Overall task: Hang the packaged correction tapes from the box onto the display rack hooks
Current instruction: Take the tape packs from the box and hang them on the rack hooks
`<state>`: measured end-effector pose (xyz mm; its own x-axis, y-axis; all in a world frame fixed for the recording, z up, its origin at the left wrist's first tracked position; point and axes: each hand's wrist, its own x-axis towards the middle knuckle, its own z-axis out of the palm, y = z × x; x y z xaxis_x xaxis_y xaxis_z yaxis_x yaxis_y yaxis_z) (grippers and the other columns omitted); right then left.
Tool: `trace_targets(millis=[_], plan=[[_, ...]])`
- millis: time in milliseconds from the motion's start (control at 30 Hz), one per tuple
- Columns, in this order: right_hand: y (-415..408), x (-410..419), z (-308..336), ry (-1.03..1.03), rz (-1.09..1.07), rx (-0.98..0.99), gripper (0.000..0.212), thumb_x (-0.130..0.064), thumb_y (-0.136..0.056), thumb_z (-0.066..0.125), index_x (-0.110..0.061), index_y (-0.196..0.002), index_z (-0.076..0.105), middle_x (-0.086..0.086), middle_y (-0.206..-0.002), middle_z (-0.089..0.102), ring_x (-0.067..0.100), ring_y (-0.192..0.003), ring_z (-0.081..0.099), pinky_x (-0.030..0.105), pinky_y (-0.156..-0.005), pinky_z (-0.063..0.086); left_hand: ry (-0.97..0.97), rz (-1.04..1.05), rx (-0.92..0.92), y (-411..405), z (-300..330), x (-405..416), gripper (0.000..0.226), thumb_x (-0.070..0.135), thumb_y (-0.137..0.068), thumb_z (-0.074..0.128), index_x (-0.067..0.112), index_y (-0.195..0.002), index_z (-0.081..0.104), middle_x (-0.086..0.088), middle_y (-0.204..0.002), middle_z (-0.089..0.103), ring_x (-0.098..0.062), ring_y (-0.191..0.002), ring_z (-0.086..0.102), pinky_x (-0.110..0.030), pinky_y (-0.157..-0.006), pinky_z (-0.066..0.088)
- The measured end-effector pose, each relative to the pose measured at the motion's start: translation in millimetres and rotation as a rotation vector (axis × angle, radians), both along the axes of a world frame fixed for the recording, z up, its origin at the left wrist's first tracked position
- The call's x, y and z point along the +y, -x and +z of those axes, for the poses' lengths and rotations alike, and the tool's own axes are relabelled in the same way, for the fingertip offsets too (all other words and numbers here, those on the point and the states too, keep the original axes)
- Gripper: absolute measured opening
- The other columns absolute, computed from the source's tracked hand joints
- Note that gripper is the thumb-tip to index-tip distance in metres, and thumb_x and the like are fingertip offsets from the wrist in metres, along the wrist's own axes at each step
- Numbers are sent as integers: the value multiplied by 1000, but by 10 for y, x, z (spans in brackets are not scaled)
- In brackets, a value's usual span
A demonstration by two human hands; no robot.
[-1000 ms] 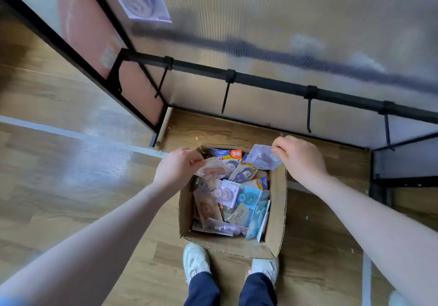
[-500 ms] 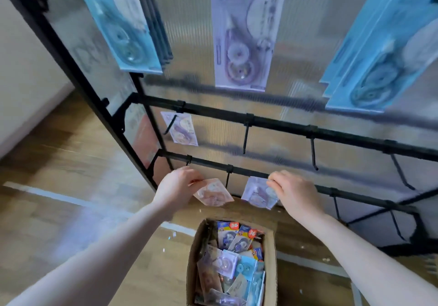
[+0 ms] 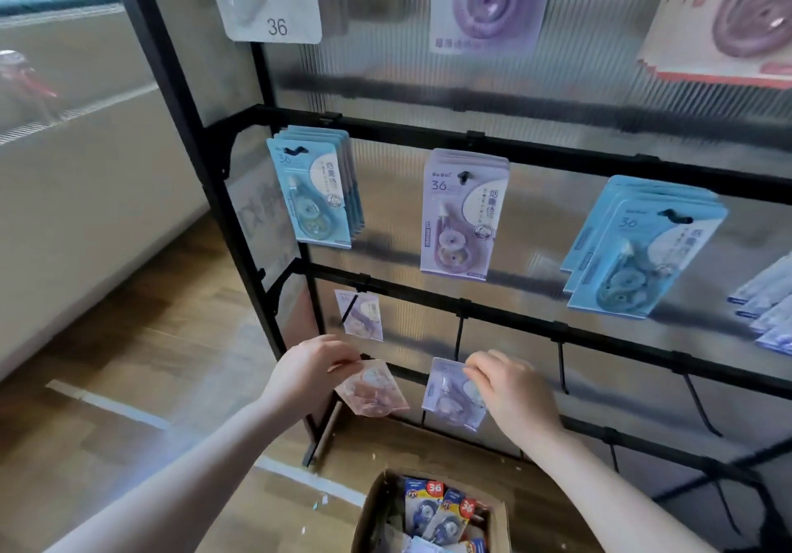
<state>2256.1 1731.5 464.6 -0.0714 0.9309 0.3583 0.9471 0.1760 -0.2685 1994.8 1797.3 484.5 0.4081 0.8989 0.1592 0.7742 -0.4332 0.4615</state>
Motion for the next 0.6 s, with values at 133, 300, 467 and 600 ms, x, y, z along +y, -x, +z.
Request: trace_targets(millis=[133,300,467,600], plan=[[143,113,-15,10,59,10,17,-11,-65,83,-15,-72,68,-4,-64,65,10,-51,61,-3,-53,14,19,56,8,148,-21,-101,14,27,-87,63,22,-94,73,20,-77,51,-2,-72,47,-9,-59,33],[440,320,-19,37,106,32,14,-12,-71,80,-15,-71,67,-4,-63,63,12,-52,60,0,-51,10,17,119,46,394,-19,-166,13,29,-87,63,19,-87,72,5,-81,62,-13,-73,56,-28,-65,46],[871,615,-94,53,155,41,13,-20,-90,60,-12,-89,71,2,-83,68,19,-73,64,11,-49,18,17,135,47,691,-142,-60,11,27,-86,65,20,-88,73,12,-76,55,-8,-70,50,-24,-63,42],[1230,928,-213,71,160,80,19,-23,-92,56,-13,-93,72,4,-88,69,22,-79,65,24,-57,40,44,99,32,931,-320,185,10,27,-85,67,19,-85,73,15,-74,53,-7,-68,51,-22,-62,43]])
